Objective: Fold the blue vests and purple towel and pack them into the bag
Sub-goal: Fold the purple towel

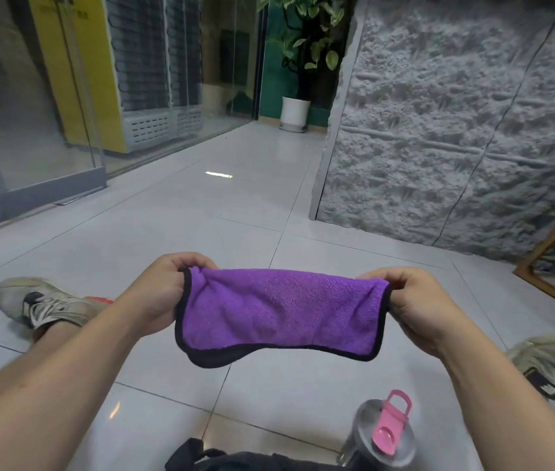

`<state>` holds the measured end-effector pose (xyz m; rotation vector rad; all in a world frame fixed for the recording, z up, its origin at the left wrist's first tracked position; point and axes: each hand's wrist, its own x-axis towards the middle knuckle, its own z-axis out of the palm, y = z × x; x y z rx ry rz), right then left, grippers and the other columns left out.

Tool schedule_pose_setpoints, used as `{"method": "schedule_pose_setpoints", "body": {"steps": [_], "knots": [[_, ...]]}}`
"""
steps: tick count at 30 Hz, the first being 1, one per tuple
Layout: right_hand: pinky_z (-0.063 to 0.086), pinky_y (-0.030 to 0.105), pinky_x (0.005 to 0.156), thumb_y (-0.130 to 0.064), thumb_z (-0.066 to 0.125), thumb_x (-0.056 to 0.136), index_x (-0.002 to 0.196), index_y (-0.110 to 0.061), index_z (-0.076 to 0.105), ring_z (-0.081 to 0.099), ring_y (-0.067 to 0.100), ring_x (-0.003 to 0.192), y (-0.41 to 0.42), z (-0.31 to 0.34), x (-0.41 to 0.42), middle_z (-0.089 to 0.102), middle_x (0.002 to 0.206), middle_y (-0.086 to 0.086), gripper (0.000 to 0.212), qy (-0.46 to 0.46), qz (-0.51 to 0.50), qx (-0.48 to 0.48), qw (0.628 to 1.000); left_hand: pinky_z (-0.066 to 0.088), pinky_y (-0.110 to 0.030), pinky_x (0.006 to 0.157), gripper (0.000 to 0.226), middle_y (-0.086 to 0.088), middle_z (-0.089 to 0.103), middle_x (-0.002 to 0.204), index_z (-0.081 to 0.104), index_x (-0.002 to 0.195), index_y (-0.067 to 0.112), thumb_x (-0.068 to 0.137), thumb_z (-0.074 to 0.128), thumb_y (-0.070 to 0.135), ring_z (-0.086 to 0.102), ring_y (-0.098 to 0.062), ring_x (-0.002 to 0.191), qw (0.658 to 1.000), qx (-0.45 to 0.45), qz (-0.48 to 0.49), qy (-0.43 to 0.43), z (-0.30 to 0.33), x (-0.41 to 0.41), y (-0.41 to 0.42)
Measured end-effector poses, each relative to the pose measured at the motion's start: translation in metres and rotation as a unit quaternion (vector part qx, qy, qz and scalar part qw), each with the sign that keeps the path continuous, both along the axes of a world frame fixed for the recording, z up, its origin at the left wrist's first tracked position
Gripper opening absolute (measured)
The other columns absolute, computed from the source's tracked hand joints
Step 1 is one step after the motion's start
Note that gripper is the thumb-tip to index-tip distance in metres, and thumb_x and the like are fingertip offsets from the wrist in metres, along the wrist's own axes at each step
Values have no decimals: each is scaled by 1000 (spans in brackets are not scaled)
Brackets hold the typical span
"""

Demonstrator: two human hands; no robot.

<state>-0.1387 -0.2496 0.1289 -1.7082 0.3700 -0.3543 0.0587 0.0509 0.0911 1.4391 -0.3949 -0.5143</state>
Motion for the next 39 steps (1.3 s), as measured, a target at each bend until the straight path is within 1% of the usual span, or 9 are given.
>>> {"method": "schedule_pose_setpoints", "body": {"steps": [8, 13, 18, 21, 25, 28, 30, 35, 39], "knots": [[51, 23, 53, 35, 30, 78, 53, -10, 69, 61, 25, 61, -1, 4, -3, 63, 62, 16, 65, -26, -24, -36, 999, 42, -20, 47, 68, -11, 63, 60, 69, 53, 14, 90, 32, -28, 59, -25, 56, 996, 55, -19, -74, 4, 3, 18], [40, 31, 57, 32, 23, 70, 48, -11, 68, 55, 30, 67, -3, 0, -2, 58, 60, 18, 65, 27, -52, -49, 997, 61, -43, 73, 64, -20, 76, 84, 81, 72, 9, 79, 36, -36, 74, -35, 82, 973, 143, -42, -175, 8, 0, 17], [45, 36, 64, 28, 26, 74, 55, -12, 74, 60, 30, 67, 4, -1, 1, 66, 63, 18, 65, 73, -53, -107, 990, 51, -23, 61, 77, -11, 74, 87, 83, 70, 29, 71, 31, -29, 69, -27, 77, 932, 250, -74, -250, 12, -9, 7], [51, 37, 71, 22, 35, 80, 71, -17, 82, 66, 28, 72, 13, -1, 4, 76, 79, 18, 62, 95, -36, -135, 986, 52, -27, 61, 53, -6, 71, 80, 84, 77, 30, 70, 48, -9, 67, -24, 65, 930, 271, -95, -230, 12, -21, 3], [43, 35, 76, -15, 53, 61, 78, -15, 83, 59, 22, 75, 33, 2, 4, 75, 76, 10, 34, 131, 16, -109, 985, 41, -24, 60, 6, 11, 62, 60, 81, 72, 22, 75, 79, 27, 53, -7, 58, 930, 300, -91, -191, 6, -39, -6], [41, 31, 67, -35, 74, 70, 76, -13, 81, 55, 15, 67, 48, -5, 7, 67, 69, 9, 23, 149, 9, -149, 977, 49, -22, 59, 11, 10, 70, 73, 78, 69, 28, 79, 84, 27, 59, -5, 63, 917, 321, -52, -231, -5, -48, -16], [45, 24, 59, -17, 76, 81, 74, -20, 81, 54, 8, 58, 56, -13, 10, 68, 66, -3, 9, 161, -1, -220, 962, 52, -23, 61, 20, 5, 73, 87, 79, 78, 35, 78, 79, 15, 63, -12, 68, 920, 329, -74, -201, -9, -56, -19], [40, 9, 53, -3, 70, 79, 89, -25, 81, 58, 0, 59, 81, -24, 12, 67, 72, -13, 27, 186, 8, -249, 950, 52, -23, 58, 31, -13, 76, 99, 83, 94, 23, 86, 69, -4, 69, -20, 74, 952, 278, -110, -61, -17, -78, -30], [43, 9, 55, -14, 78, 81, 99, -29, 76, 61, 4, 65, 103, -32, 15, 69, 82, -5, 24, 175, 26, -246, 953, 59, -32, 66, 19, -17, 77, 92, 81, 101, 9, 99, 67, 21, 72, -24, 75, 965, 209, -156, 21, -12, -93, -35]]}}
